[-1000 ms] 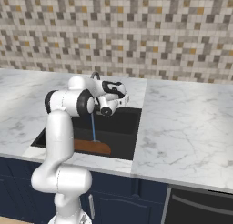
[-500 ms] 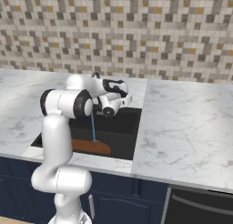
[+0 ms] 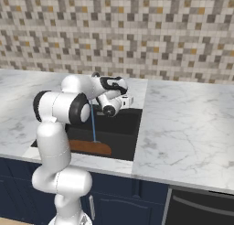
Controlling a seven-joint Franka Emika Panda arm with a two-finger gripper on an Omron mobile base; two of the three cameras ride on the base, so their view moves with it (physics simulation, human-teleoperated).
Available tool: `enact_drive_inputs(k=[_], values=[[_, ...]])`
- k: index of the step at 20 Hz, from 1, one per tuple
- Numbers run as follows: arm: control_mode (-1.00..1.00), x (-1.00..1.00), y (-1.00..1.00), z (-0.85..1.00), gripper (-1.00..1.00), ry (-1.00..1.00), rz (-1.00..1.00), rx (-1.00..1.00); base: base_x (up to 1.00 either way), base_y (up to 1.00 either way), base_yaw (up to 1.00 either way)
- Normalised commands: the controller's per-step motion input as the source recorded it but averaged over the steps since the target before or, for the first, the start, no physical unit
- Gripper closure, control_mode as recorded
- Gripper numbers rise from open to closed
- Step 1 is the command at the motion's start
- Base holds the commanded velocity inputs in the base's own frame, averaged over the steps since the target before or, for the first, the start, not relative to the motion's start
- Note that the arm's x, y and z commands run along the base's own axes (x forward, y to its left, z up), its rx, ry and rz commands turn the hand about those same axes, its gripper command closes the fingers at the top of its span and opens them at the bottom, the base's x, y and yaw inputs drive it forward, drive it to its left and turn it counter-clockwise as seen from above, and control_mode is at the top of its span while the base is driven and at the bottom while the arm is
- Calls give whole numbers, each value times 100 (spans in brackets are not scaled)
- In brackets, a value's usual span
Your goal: Turn on the sink faucet with hot water and rinse the cutting board for ten seconds, then turn off the faucet. Push the cutting board to reach the water if necessary.
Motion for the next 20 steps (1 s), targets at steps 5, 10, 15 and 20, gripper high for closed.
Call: enact_drive_inputs(k=[5,10,15,20], values=[[-100,-4,-34,24,-100,32,8,24,0,0,0],[-100,-8,-51,17,-100,35,4,44,0,0,0],[-100,2,-69,20,-100,18,3,41,0,0,0],[-100,16,-13,18,-100,1,10,8,0,0,0]])
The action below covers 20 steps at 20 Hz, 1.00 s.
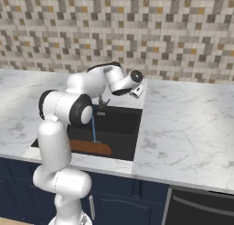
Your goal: Turn on the sink faucet with hot water and rinse the cutting board for ten seconds, then turn off the faucet. Push the cutting board to reach the water if necessary.
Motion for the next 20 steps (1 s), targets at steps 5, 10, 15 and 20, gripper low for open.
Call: enact_drive_inputs(k=[5,10,15,20], values=[[-100,0,18,-3,-100,3,16,0,0,0,0],[-100,0,31,-31,-100,10,19,-6,0,0,0],[-100,0,6,-40,-100,9,22,-10,0,0,0],[-100,0,2,-42,-100,10,20,-3,0,0,0]])
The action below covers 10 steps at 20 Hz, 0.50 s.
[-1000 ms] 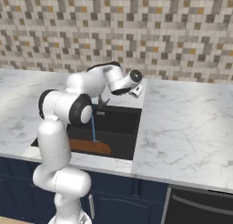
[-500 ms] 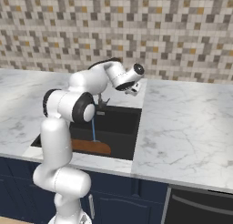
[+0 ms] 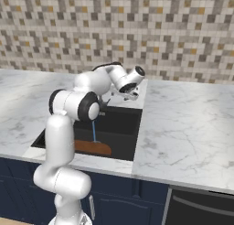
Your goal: Turn on the sink faucet with hot water and rinse the cutting board for ten seconds, then turn off the faucet. Push the cutting board to reach the water if necessary.
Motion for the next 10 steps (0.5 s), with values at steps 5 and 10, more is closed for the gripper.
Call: enact_drive_inputs(k=[5,10], values=[[-100,10,15,-36,-100,1,17,-1,0,0,0],[-100,35,5,-18,-100,0,11,0,0,0,0]])
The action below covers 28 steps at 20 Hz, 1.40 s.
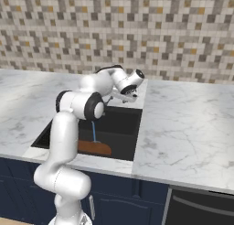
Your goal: Turn on the sink faucet with hot water and rinse the cutting board for ten seconds, then turn off the faucet. Push the cutting board to reach the water if necessary.
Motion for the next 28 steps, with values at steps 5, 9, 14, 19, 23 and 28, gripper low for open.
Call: enact_drive_inputs(k=[5,9,14,19,23,28], values=[[-100,33,-3,0,-100,0,5,0,0,0,0],[-100,38,0,0,-100,0,0,0,0,0,0],[-100,18,1,-1,-100,0,0,0,0,0,0],[-100,12,0,-5,-100,0,0,0,0,0,0],[-100,0,0,-3,-100,0,0,0,0,0,0],[-100,0,0,0,-100,0,0,0,0,0,0]])
